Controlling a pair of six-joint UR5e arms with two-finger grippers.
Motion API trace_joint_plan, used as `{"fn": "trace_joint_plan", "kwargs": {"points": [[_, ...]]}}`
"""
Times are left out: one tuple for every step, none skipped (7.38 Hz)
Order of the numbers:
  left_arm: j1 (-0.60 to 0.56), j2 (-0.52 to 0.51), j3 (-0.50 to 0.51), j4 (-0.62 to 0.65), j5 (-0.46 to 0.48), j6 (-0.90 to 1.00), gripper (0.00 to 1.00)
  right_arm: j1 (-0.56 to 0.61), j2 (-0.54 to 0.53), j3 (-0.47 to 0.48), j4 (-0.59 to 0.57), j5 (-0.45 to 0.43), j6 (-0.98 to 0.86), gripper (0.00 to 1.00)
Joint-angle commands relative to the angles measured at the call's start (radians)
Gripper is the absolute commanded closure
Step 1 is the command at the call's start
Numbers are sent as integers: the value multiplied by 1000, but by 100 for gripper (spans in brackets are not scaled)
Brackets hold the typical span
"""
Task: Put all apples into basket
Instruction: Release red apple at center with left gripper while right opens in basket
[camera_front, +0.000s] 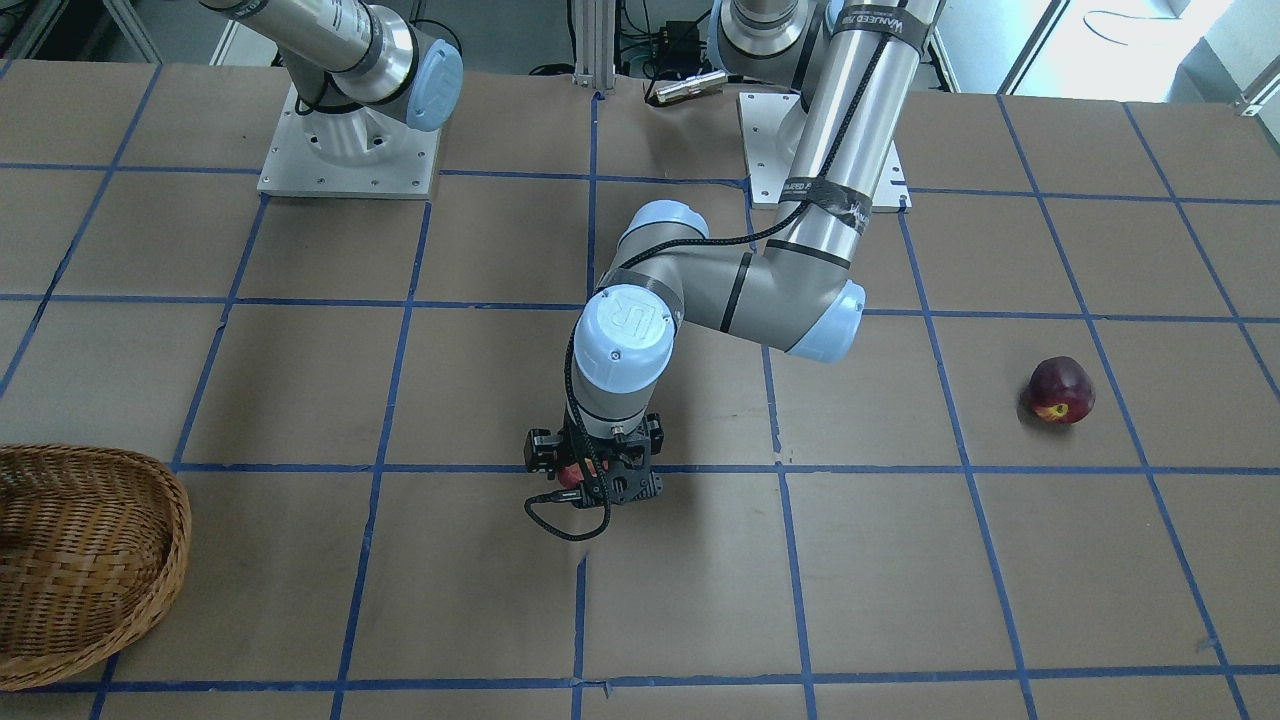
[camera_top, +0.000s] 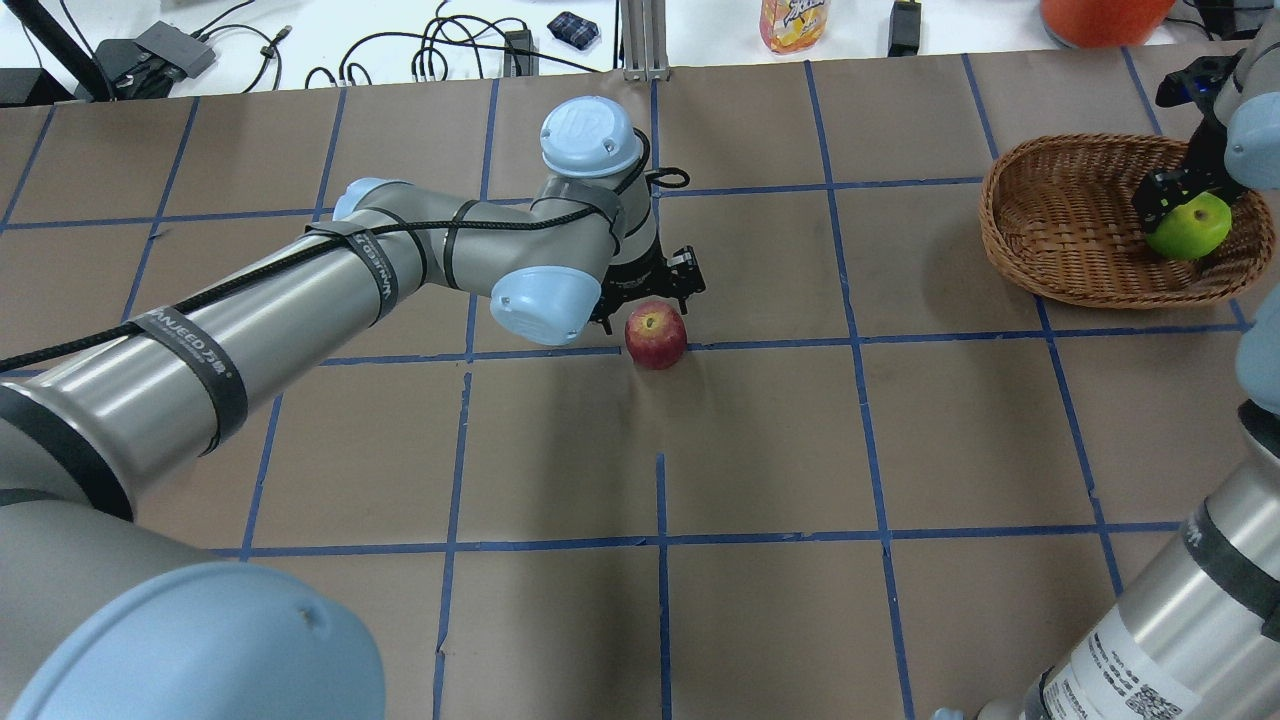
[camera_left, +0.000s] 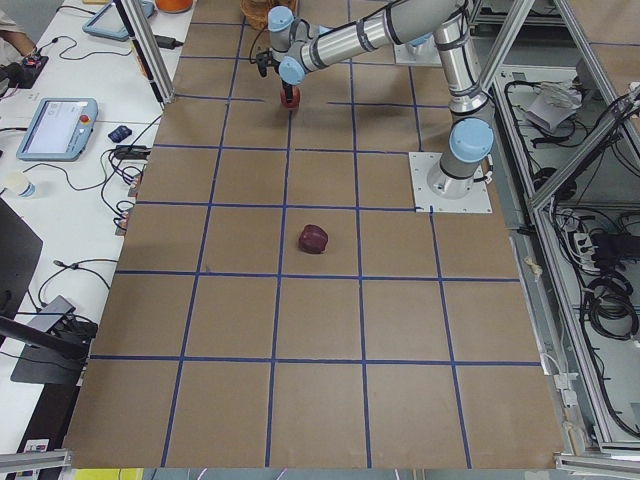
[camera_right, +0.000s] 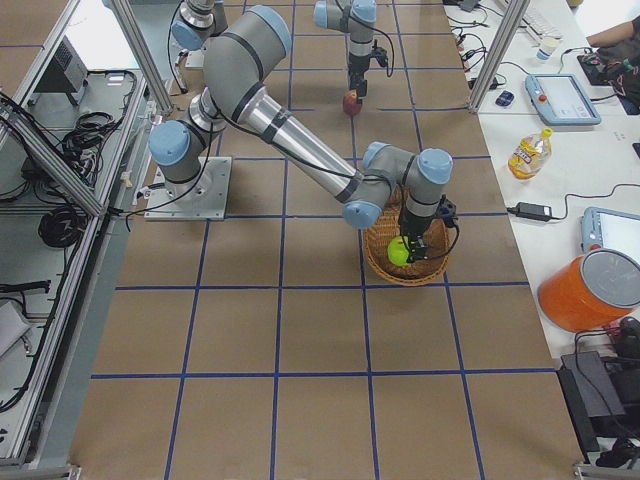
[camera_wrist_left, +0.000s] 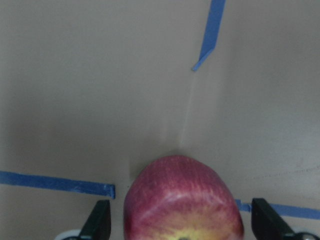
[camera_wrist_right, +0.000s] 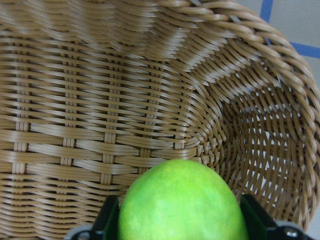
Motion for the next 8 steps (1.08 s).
{"fn": "trace_joint_plan", "kwargs": {"points": [[130,134,46,-255,3,189,0,-1,-2,-3,4,-3,-3,0],[216,197,42,-396,7,313,0,1,-13,-4,19,-11,-3,0],[293,248,22,-458,60,462,4,3,-49,0,46,-19,-6,0],[380,292,1,-516,100,645,6,15,-113,-1,171,-5,8,0],[466,329,-38,-518,130,772,6,63,-176,2,259,10,38,0],[558,354,-91,-508,195,964,6,140,-223,1,372,77,153,0],[679,363,-140,-461,197,1111,6,215,-285,8,443,146,296,0],[785,351,-170,-380,200,1232,3,307,-298,13,445,176,444,0]]}}
